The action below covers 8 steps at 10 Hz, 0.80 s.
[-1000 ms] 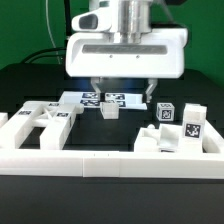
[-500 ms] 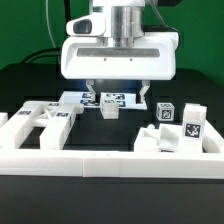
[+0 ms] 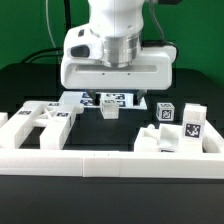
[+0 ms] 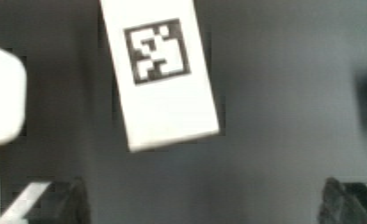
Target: Assemble chair
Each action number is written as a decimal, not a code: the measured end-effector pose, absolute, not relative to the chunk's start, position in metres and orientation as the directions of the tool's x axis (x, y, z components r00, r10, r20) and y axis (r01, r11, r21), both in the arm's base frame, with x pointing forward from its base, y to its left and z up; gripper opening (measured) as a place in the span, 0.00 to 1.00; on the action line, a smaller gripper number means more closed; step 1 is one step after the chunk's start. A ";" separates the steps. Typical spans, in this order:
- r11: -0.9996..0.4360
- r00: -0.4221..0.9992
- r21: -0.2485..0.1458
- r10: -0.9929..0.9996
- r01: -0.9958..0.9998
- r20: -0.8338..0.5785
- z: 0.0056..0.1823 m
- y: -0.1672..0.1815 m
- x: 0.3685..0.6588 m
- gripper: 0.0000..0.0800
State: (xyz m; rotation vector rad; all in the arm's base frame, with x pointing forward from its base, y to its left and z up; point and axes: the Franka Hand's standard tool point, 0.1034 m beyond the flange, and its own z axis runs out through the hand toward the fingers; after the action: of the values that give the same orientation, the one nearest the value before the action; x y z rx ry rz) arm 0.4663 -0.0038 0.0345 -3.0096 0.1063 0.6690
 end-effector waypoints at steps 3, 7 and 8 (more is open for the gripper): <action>-0.997 0.814 -0.039 -0.028 -0.063 -0.581 0.030 -0.003 0.463 0.81; -0.998 0.782 0.011 0.044 0.065 -0.622 0.022 -0.007 0.455 0.81; -0.998 0.782 0.012 0.044 0.065 -0.622 0.021 -0.007 0.456 0.81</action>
Offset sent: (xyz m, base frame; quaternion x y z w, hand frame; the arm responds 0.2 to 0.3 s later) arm -0.0120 -0.0195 -0.0129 -0.1268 -0.1042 -0.0498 0.9852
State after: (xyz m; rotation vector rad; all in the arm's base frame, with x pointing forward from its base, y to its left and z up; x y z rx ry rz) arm 0.4556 -0.0067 0.0214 -2.9962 -0.0922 1.0438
